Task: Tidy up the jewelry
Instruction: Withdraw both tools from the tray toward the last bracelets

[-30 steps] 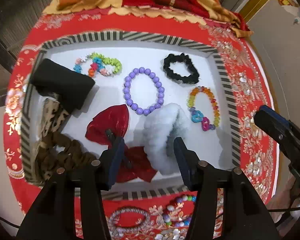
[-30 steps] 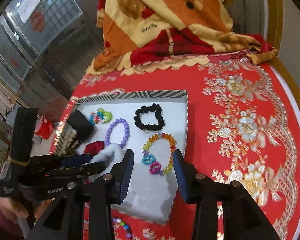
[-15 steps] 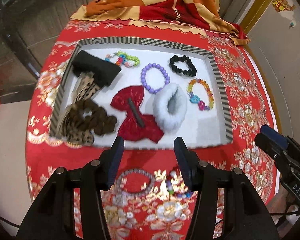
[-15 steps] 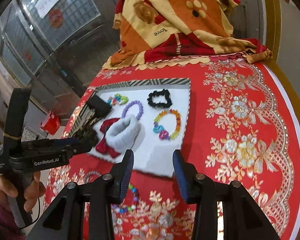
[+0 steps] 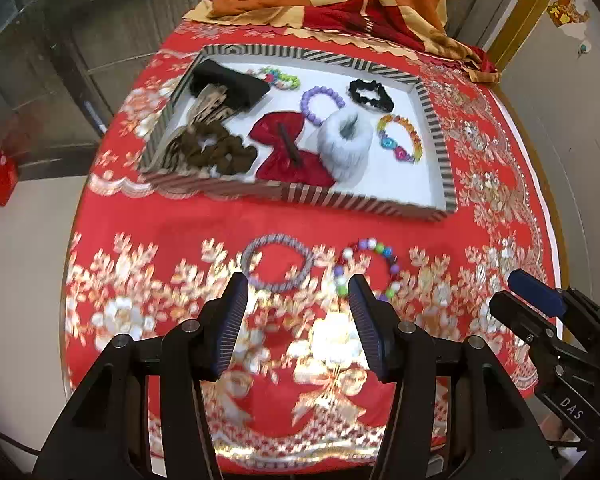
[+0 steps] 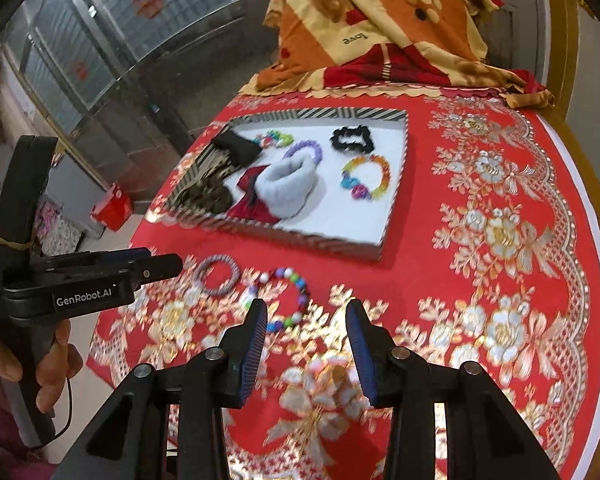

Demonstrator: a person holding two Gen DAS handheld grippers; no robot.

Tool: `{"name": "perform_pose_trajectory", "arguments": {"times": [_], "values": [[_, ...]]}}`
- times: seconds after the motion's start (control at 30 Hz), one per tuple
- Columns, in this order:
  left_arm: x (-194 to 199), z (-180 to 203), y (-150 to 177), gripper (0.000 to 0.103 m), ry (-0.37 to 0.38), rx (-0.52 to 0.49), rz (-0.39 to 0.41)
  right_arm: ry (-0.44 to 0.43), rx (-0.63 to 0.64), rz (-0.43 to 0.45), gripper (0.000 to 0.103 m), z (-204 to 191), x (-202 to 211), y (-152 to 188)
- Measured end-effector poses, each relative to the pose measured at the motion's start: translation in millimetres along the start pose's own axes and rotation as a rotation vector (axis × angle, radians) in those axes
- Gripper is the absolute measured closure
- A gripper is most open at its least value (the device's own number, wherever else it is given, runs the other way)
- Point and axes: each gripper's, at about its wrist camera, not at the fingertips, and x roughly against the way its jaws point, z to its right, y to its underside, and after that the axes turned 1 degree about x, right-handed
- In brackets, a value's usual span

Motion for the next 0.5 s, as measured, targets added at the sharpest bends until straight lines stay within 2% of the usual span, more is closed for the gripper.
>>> {"name": "perform_pose_trajectory", "arguments": {"times": [0.5], "values": [[18.6, -2.8, 58.2, 0.051, -0.032, 0.039, -0.003, -0.036, 0.046, -0.011, 0.062, -27.1, 15.3, 39.7]]}}
